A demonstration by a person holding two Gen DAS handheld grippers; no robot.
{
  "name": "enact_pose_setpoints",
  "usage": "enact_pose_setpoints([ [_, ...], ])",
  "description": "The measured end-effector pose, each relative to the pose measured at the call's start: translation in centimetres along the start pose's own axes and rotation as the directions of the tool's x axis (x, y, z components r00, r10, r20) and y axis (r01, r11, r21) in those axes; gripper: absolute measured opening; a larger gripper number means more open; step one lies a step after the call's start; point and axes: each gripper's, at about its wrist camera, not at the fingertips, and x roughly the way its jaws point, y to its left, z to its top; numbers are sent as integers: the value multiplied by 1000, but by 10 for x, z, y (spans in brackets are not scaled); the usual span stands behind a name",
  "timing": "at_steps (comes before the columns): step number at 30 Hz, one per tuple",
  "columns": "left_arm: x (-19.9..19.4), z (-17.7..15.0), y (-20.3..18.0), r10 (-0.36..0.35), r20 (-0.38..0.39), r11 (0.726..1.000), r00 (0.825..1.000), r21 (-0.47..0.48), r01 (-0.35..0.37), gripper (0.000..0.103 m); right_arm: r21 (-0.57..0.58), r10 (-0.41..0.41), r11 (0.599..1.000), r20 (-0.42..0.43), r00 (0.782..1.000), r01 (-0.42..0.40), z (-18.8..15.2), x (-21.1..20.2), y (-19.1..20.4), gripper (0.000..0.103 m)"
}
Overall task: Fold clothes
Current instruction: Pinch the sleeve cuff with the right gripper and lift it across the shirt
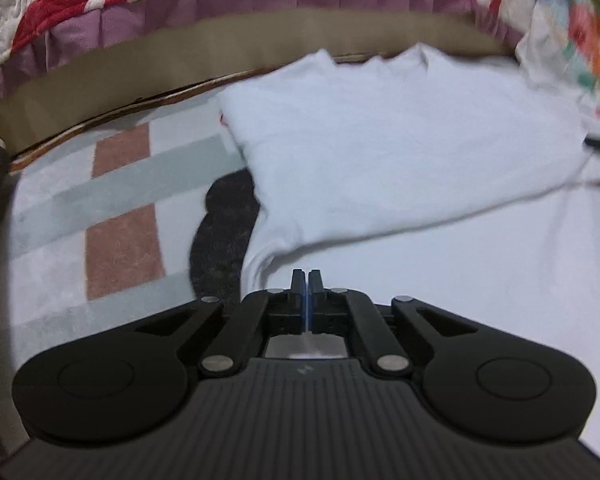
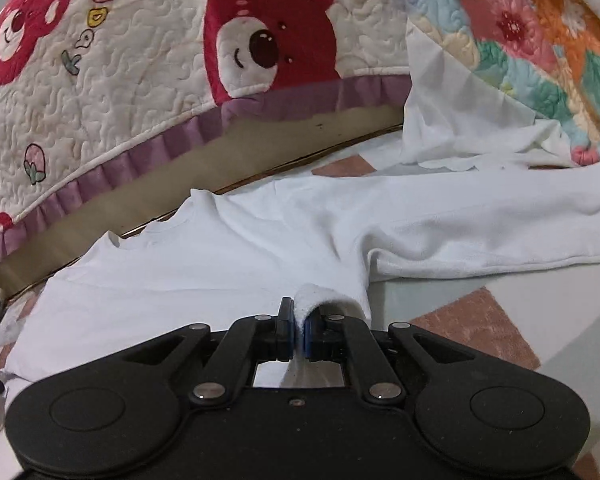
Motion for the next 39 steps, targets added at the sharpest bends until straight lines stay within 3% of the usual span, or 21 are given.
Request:
enact_pose_setpoints([
  [2,-2,4,2,26,36,1000,999,-1,-26,12,-15,-8,1000,4,1000,8,-1,-1,-1,8],
  [4,-1,8,0,48,49,998,998,49,-50,29,-32,-13,999,8,1000,13,-3,-3,-2,8],
  [12,20,17,-9,92,33,990,995,106,-95,39,-29,-10,1000,10,1000,10,-8,-8,-8,8],
  [16,32,21,-13,111,20,986,994,122,-113,39,-28,-14,1000,8,1000,14,-9,-7,-9,8],
  [21,23,18,-12,100,20,992,995,75,-101,39,-35,-57,998,1,998,57,-7,-8,-11,7],
  [23,19,17,-12,95,21,994,995,55,-96,38,-38,-49,998,3,999,49,-6,-9,-10,7],
  [26,14,16,-11,87,22,996,996,26,-88,38,-44,68,997,32,997,-66,-1,-19,-4,8],
  [28,3,15,-13,74,62,997,995,-9,-74,39,-131,260,959,53,964,-252,4,-34,19,7],
  [30,-4,16,-16,59,85,998,995,-32,-56,39,-234,441,869,-30,897,-436,5,-44,50,7],
  [32,-10,17,-18,44,106,998,993,-55,-38,39,-293,530,777,-172,830,-557,-2,-45,76,6],
  [33,-10,18,-20,36,109,998,993,-56,-30,39,-328,517,757,-229,824,-566,-8,-42,87,5],
  [36,-7,22,-30,13,111,999,994,-36,-9,39,-422,361,770,-331,872,-479,-27,-26,96,6],
  [39,-2,24,-44,-27,103,999,994,-21,29,40,-443,286,792,-337,897,-419,-33,-17,86,7],
])
